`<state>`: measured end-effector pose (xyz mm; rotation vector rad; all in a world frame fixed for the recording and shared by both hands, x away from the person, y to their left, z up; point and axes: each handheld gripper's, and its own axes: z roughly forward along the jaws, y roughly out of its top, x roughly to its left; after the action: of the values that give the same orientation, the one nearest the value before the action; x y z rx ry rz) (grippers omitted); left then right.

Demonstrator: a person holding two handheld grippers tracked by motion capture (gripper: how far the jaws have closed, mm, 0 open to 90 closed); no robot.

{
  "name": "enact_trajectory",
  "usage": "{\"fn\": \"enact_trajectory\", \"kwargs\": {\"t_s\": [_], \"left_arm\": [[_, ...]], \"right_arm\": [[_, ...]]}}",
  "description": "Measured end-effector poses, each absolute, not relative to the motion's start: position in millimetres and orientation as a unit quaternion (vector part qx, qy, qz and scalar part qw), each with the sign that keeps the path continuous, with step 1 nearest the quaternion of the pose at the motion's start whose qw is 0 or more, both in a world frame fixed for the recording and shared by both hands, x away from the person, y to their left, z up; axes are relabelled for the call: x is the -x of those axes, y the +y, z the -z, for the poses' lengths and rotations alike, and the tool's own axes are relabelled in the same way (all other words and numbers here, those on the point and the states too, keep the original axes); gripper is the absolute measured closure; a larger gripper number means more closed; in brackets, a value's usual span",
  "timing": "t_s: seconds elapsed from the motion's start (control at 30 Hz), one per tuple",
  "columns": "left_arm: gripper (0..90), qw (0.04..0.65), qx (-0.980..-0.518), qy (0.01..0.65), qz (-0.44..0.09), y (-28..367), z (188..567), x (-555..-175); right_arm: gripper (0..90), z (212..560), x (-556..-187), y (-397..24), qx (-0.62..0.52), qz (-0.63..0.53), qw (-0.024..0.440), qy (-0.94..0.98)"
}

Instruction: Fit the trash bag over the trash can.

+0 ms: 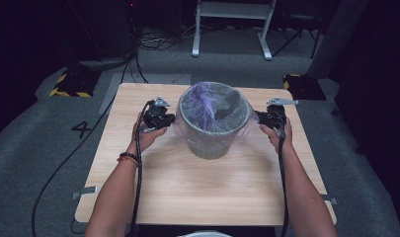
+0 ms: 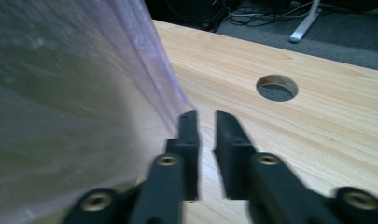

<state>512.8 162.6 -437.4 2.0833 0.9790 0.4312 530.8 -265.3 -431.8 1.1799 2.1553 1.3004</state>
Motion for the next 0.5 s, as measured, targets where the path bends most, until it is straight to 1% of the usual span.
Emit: {"fn": "enact_trajectory", "kwargs": {"t_s": [0.03, 0.13, 0.2, 0.27, 0.3, 0.33, 0.43, 0.5], "left_arm": [[71.5, 0.392, -0.815, 0.388, -0.177, 163.2, 437.5, -510.3], [66.0, 0.41, -0.81, 0.375, -0.19, 167.2, 436.9, -500.5], [60.5, 0.416, -0.806, 0.373, -0.196, 169.2, 435.5, -493.0], [53.4, 0.419, -0.804, 0.37, -0.202, 171.8, 433.1, -486.3], [47.8, 0.42, -0.803, 0.369, -0.208, 173.1, 431.9, -482.6], [44.8, 0.425, -0.802, 0.366, -0.206, 174.5, 431.0, -478.8], [39.3, 0.434, -0.804, 0.351, -0.204, 177.1, 429.4, -467.6], [37.3, 0.432, -0.81, 0.337, -0.209, 176.5, 429.2, -459.6]], "right_arm": [[68.1, 431.3, -529.2, -266.5, -0.419, -0.461, 0.182, 0.761], [56.0, 428.4, -522.0, -272.0, -0.414, -0.466, 0.192, 0.758], [50.0, 427.1, -516.4, -275.8, -0.415, -0.449, 0.212, 0.762], [45.6, 426.7, -510.7, -280.4, -0.413, -0.436, 0.228, 0.766], [43.2, 426.7, -507.7, -282.9, -0.411, -0.434, 0.232, 0.767], [41.7, 426.2, -504.3, -285.4, -0.407, -0.435, 0.233, 0.769], [37.5, 424.9, -494.5, -290.9, -0.384, -0.439, 0.235, 0.777], [35.9, 423.5, -487.1, -293.5, -0.366, -0.444, 0.244, 0.78]]}}
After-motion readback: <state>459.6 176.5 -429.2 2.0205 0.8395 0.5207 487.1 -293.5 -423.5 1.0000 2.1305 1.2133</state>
